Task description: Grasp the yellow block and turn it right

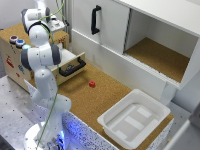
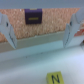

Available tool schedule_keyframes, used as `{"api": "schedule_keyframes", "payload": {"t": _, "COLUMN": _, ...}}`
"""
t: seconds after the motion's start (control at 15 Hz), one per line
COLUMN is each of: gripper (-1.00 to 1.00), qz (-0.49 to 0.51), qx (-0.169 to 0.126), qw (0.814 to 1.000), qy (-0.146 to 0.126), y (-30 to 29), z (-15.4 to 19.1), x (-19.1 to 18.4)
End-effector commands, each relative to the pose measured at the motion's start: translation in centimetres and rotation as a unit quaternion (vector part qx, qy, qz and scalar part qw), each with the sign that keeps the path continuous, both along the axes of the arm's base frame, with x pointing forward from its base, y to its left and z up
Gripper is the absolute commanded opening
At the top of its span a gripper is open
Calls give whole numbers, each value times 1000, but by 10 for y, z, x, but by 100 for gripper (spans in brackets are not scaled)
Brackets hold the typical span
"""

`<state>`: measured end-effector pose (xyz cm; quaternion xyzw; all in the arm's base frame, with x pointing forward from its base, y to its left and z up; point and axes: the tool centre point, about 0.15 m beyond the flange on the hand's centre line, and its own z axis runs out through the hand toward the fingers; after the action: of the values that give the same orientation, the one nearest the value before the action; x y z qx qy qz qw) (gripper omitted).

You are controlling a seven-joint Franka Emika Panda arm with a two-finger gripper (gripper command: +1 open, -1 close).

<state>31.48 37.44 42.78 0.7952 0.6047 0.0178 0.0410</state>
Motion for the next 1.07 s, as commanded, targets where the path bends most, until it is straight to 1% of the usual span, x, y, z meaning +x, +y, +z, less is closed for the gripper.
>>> {"api": "schedule_keyframes", "payload": {"t": 0.0, "gripper": 100, "qz": 14, "qx": 89, "qw": 996, "qy": 22, "y": -53, "z": -61, "x": -18}}
{"api": "schedule_keyframes", "payload": {"t": 0.07, "gripper": 100, "qz": 23, "qx": 90, "qw": 995, "qy": 21, "y": -54, "z": -67, "x": -19}}
{"api": "schedule_keyframes", "payload": {"t": 0.13, "gripper": 100, "qz": 24, "qx": 98, "qw": 995, "qy": 19, "y": -57, "z": -75, "x": -17}}
{"api": "schedule_keyframes", "payload": {"t": 0.4, "gripper": 100, "qz": 37, "qx": 92, "qw": 995, "qy": 1, "y": -54, "z": -85, "x": 10}}
{"api": "schedule_keyframes", "payload": {"t": 0.67, "gripper": 100, "qz": 54, "qx": 80, "qw": 995, "qy": 16, "y": -44, "z": -110, "x": 31}}
{"api": "schedule_keyframes", "payload": {"t": 0.93, "gripper": 100, "qz": 60, "qx": 80, "qw": 995, "qy": 23, "y": -38, "z": -118, "x": 35}}
{"api": "schedule_keyframes", "payload": {"t": 1.0, "gripper": -100, "qz": 60, "qx": 77, "qw": 995, "qy": 22, "y": -38, "z": -119, "x": 35}}
